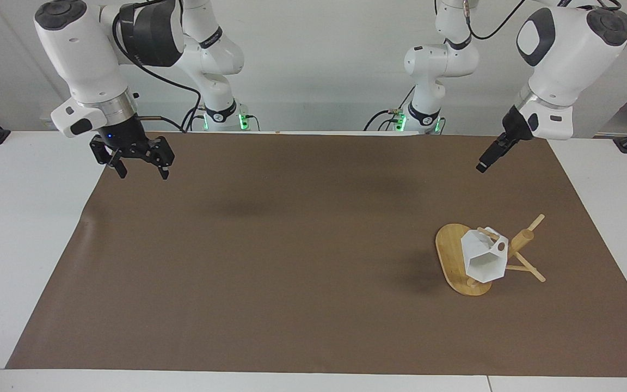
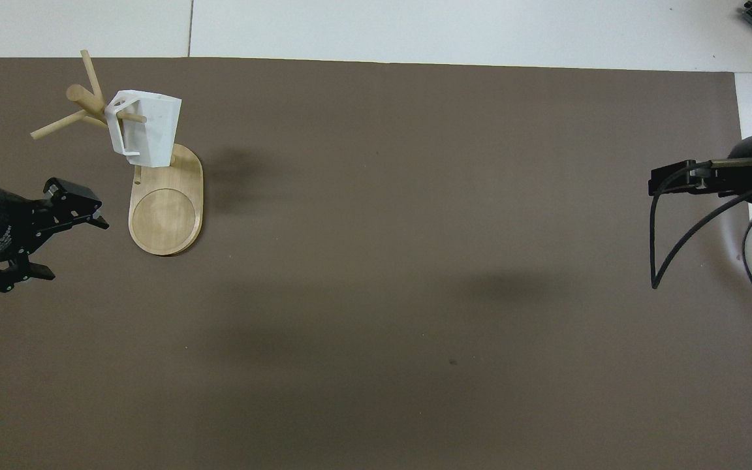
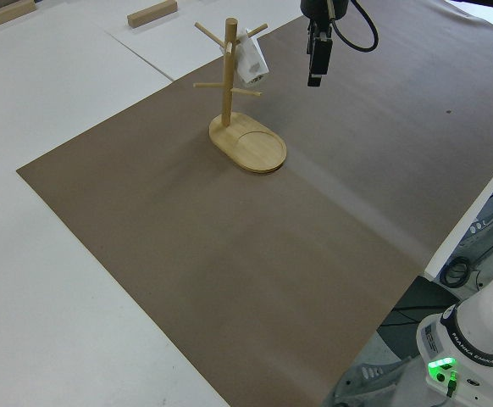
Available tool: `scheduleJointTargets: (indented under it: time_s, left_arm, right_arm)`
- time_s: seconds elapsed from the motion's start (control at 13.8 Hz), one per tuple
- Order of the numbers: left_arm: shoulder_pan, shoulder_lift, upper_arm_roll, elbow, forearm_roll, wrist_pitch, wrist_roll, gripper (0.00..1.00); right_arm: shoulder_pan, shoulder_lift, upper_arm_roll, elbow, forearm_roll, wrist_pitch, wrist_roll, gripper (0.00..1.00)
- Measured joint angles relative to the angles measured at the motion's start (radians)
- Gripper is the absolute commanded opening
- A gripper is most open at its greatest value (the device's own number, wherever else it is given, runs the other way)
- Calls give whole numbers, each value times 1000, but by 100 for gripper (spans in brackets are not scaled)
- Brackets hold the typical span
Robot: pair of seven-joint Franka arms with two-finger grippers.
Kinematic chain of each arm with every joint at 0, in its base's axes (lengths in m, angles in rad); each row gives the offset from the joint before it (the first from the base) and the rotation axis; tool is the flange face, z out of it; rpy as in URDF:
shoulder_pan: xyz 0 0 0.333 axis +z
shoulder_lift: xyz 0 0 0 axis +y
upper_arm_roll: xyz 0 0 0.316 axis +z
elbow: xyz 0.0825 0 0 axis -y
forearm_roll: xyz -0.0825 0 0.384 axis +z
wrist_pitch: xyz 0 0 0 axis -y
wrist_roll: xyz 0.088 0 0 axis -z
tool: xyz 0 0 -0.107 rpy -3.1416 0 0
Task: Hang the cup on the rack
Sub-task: 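Open the left gripper and pull it back from the cup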
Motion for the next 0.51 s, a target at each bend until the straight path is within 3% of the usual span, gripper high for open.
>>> scheduleJointTargets:
  time_s: [0.51]
  left_arm:
    - [7,7,-1,114,71,-60,503,100]
  right_arm:
    - [-2,-1,-12,0,0,0,0,100]
